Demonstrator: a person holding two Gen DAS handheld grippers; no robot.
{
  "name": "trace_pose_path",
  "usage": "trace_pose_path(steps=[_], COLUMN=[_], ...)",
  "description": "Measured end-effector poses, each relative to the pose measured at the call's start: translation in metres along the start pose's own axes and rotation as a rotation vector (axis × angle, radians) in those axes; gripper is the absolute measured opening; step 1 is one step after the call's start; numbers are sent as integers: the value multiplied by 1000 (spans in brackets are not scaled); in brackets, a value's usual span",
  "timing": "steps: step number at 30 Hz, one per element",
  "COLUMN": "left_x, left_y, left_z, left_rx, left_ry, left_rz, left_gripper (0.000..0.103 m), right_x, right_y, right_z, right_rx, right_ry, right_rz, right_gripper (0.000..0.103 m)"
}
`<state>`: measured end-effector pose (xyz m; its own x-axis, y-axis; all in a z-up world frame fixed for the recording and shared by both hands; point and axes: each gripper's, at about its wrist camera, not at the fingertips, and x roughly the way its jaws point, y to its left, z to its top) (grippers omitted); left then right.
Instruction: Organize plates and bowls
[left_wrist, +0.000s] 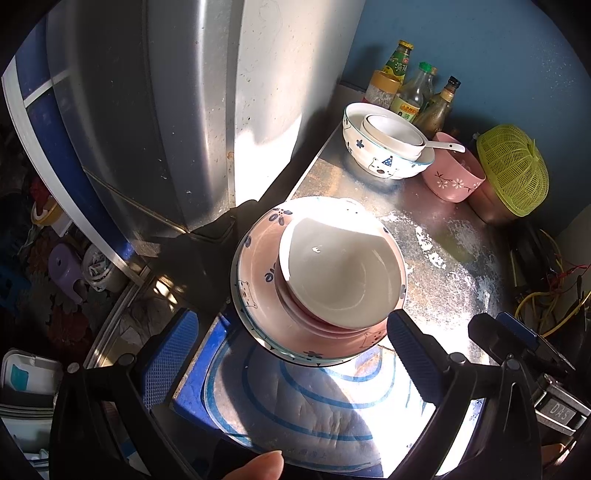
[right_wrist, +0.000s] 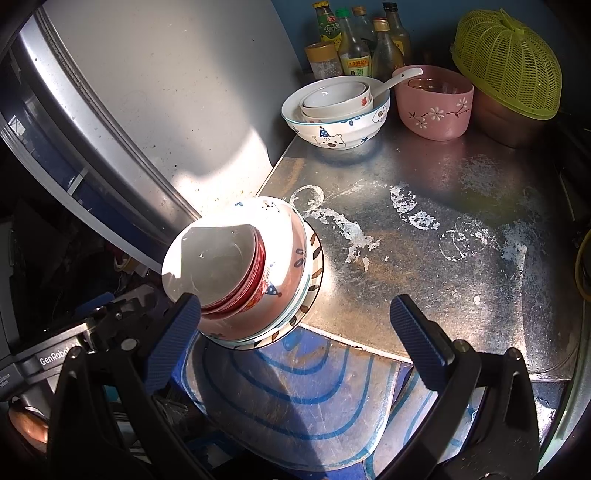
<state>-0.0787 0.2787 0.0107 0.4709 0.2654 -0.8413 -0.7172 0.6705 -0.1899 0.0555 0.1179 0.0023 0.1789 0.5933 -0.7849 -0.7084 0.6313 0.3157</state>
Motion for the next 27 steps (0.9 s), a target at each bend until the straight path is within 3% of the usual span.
trace_pose_path(steps=[27], left_x=[5], left_y=[4], left_z=[0], left_rx=[12], left_ry=[17], left_rz=[-19], left_gripper=[103], right_x=[1], right_y=[6], right_z=[-5], right_rx=[-2], right_ry=[6], right_rz=[-7], right_gripper=[103])
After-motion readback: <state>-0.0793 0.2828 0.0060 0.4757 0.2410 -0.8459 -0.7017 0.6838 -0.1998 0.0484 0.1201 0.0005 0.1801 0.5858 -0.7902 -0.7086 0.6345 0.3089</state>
